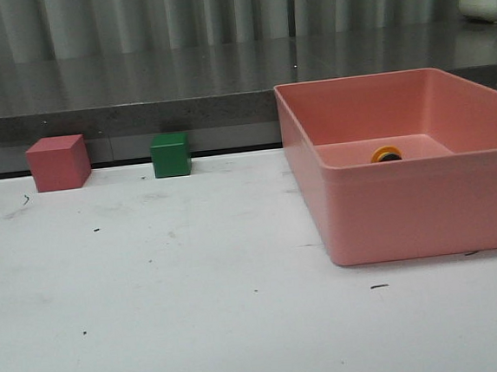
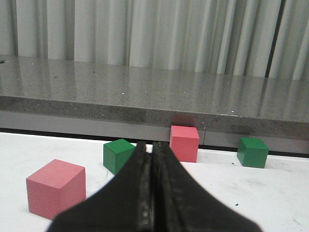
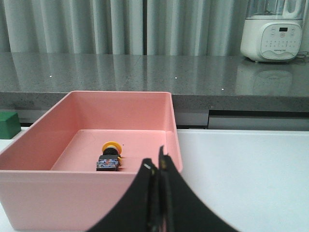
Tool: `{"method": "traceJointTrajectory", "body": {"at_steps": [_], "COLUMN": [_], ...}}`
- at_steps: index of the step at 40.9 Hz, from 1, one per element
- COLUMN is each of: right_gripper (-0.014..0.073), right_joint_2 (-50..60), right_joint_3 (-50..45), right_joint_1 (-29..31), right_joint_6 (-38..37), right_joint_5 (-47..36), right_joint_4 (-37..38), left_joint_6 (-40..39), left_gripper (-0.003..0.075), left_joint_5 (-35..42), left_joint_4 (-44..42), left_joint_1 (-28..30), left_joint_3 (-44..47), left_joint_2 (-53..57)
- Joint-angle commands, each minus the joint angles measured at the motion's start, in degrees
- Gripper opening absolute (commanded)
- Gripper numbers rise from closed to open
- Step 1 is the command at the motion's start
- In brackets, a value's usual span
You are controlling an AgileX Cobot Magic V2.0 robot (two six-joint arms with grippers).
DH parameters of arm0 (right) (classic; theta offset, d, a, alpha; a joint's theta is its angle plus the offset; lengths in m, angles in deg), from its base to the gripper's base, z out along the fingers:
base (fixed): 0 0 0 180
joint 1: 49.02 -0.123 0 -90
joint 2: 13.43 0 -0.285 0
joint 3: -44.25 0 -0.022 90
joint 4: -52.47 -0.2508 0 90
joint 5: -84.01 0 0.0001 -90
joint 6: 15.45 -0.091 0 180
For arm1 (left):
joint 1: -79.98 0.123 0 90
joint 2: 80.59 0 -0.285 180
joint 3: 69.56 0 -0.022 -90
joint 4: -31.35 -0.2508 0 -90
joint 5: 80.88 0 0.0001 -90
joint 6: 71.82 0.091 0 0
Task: Place and stand button with both arms
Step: 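Move the right gripper over the pink bin toward the yellow button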
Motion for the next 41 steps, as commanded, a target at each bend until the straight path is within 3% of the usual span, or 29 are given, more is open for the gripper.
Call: {"method": "traceJointTrajectory", "body": {"at_steps": [1, 19, 28, 41], "right_gripper": [-0.0068, -0.0068, -0.0068, -0.0068], "right_joint_2": [1.1, 1.1, -0.1, -10.5], "right_joint_3": [0.2, 2.1, 14.8, 33.3], "right_joint_1": [0.4, 0.4, 0.4, 0.4], "right_joint_6": [0.6, 0.6, 0.6, 0.6], "right_joint_5": [-5.0, -7.8, 1.7, 14.0], "right_joint_4": [0.0, 0.0, 0.5, 1.4], "left_joint_6": [-0.6, -0.6, -0.6, -0.6], "left_gripper": [-0.0020, -0.0020, -0.0020, -0.0020], "left_joint_5": [4.3, 6.6, 0.0, -19.2], "left_joint_4": [0.1, 1.3, 1.4, 1.4], "left_joint_1": [0.1, 0.1, 0.1, 0.1], "left_joint_3": [0.8, -3.0, -15.8, -37.3], "left_joint_2": [1.4, 1.2, 0.5, -10.7]}}
